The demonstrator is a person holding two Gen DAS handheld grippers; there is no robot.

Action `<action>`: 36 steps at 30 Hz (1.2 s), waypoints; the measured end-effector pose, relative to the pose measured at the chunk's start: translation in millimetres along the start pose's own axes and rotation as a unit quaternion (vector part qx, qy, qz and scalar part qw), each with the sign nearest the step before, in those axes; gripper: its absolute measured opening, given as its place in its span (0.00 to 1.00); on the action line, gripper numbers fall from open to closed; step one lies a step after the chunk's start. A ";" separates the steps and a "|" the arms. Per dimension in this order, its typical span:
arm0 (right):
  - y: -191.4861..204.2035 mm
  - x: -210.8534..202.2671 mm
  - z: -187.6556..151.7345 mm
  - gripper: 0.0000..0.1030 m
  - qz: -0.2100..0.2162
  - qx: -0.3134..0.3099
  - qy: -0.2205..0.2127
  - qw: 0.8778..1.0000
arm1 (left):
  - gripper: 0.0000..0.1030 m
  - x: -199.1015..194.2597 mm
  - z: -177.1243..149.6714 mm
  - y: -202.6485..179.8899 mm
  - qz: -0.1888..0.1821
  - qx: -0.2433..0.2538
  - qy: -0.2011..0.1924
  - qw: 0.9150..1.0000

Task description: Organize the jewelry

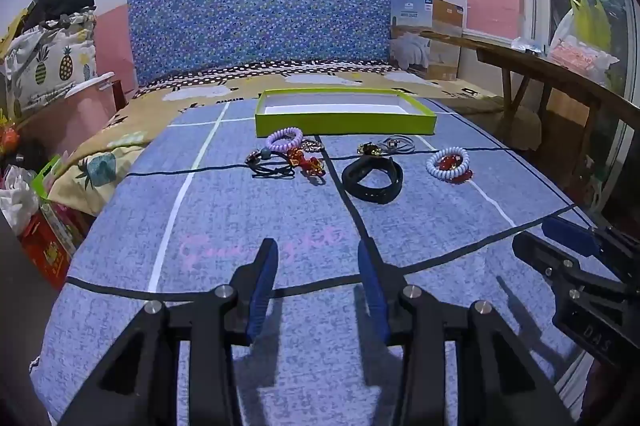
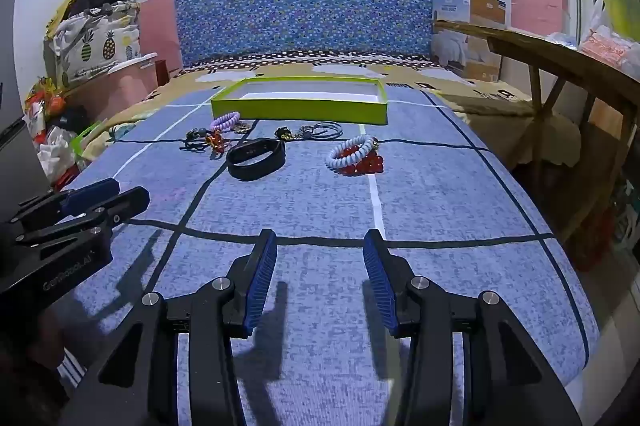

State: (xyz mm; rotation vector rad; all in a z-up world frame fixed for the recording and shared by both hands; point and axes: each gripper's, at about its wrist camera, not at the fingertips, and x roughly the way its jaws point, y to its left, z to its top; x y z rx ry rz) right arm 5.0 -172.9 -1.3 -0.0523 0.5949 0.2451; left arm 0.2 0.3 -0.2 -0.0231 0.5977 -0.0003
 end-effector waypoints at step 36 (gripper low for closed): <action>2.2 2.9 4.4 0.45 -0.006 -0.008 0.007 1.000 | 0.42 -0.1 -1.4 3.0 -0.001 -0.005 -0.005 1.000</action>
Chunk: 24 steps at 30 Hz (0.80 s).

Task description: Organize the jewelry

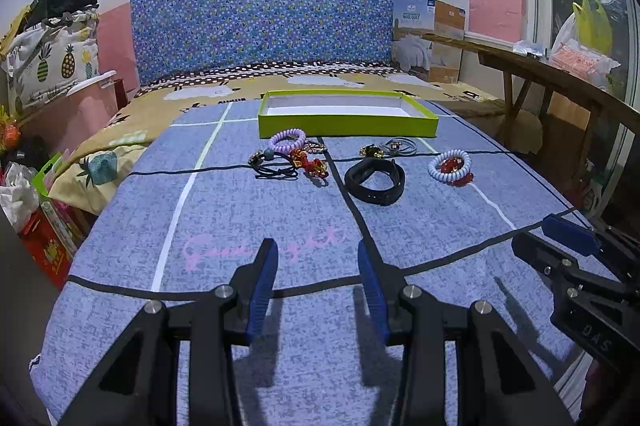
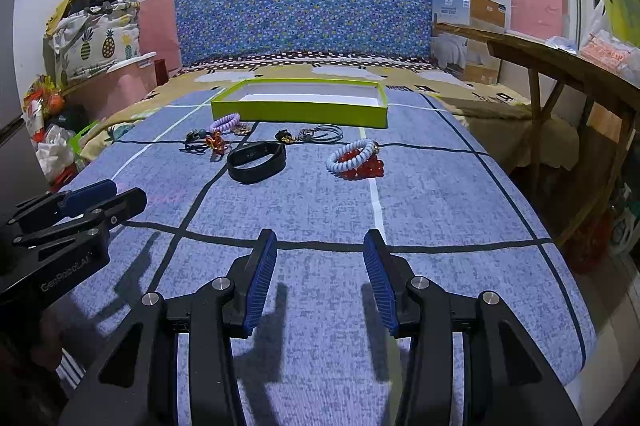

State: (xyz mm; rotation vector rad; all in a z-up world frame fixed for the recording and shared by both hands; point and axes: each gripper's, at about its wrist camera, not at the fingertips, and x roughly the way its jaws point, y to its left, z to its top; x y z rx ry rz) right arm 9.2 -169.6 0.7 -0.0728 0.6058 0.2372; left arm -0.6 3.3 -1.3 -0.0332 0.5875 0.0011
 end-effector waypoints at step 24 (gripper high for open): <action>-1.9 -2.9 2.3 0.45 -0.002 -0.001 -0.006 1.000 | 0.42 -7.5 5.2 0.8 0.004 0.001 -0.010 1.000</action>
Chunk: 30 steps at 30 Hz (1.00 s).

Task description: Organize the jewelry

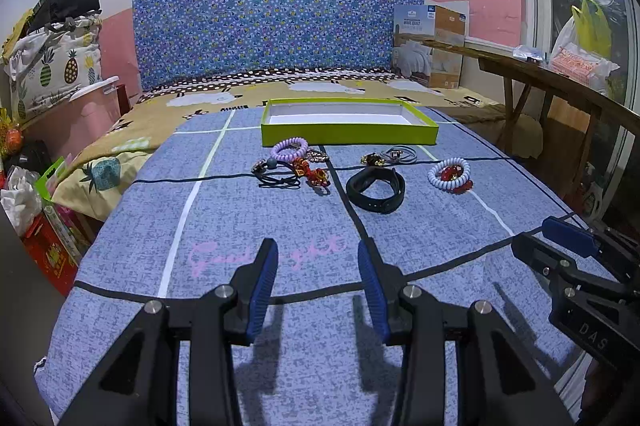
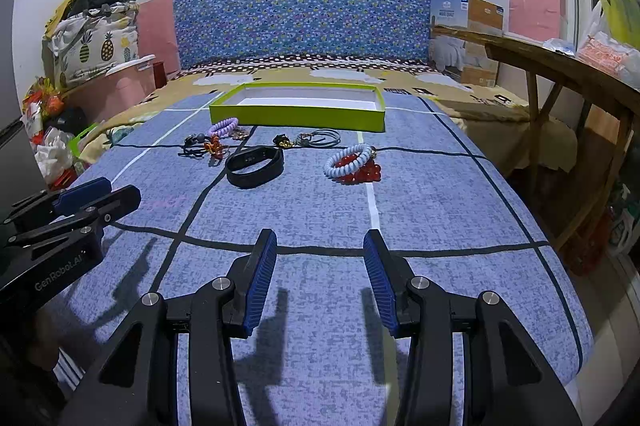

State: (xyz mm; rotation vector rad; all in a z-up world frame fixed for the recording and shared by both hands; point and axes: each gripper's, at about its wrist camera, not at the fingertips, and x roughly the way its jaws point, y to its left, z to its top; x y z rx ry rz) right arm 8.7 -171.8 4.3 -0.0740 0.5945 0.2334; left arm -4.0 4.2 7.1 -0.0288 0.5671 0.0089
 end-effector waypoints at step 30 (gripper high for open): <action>-1.1 -0.2 0.2 0.45 0.000 0.002 0.001 1.000 | 0.42 1.7 -1.2 -0.7 -0.002 0.000 0.004 1.000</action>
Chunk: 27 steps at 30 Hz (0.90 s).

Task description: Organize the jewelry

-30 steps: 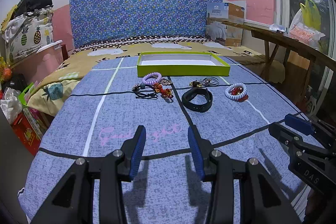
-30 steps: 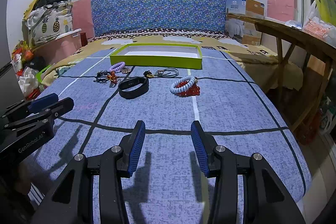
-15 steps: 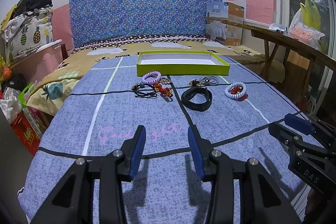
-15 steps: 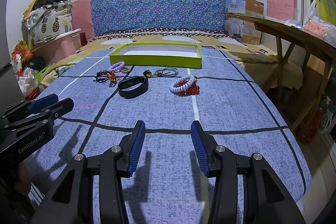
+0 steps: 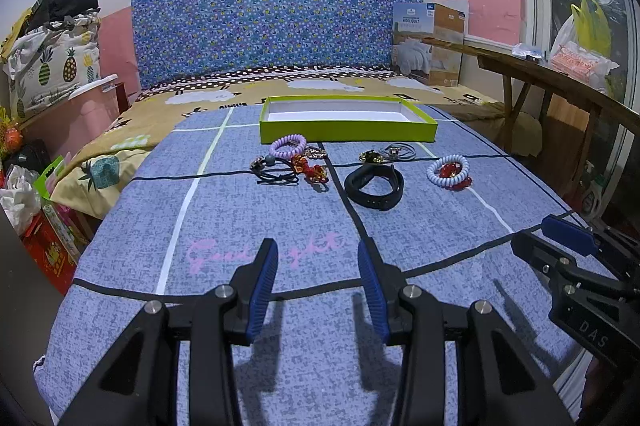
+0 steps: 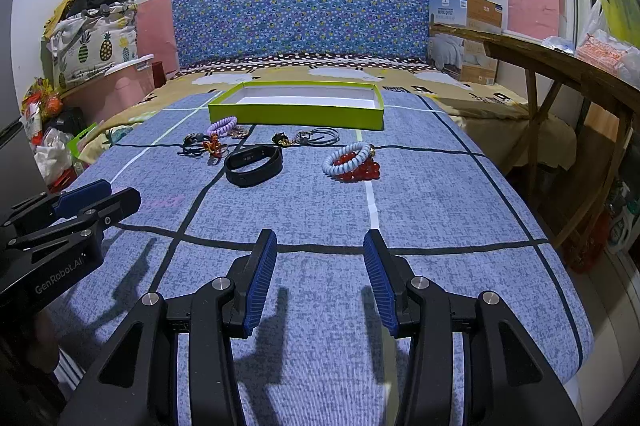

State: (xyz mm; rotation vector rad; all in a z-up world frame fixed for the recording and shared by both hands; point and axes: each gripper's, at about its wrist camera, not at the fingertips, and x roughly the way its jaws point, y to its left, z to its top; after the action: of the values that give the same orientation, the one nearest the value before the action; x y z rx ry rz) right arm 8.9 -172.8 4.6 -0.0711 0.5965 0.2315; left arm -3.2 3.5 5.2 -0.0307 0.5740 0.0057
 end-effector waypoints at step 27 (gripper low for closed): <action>-6.7 11.8 15.6 0.45 0.004 -0.002 0.003 1.000 | 0.42 16.7 14.4 -1.6 -0.021 0.013 0.024 0.999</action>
State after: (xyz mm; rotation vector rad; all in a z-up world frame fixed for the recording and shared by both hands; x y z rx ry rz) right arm 28.5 -174.9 10.8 -0.0728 0.6020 0.2392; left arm 18.6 2.3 8.3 -0.0170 0.6208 -0.0427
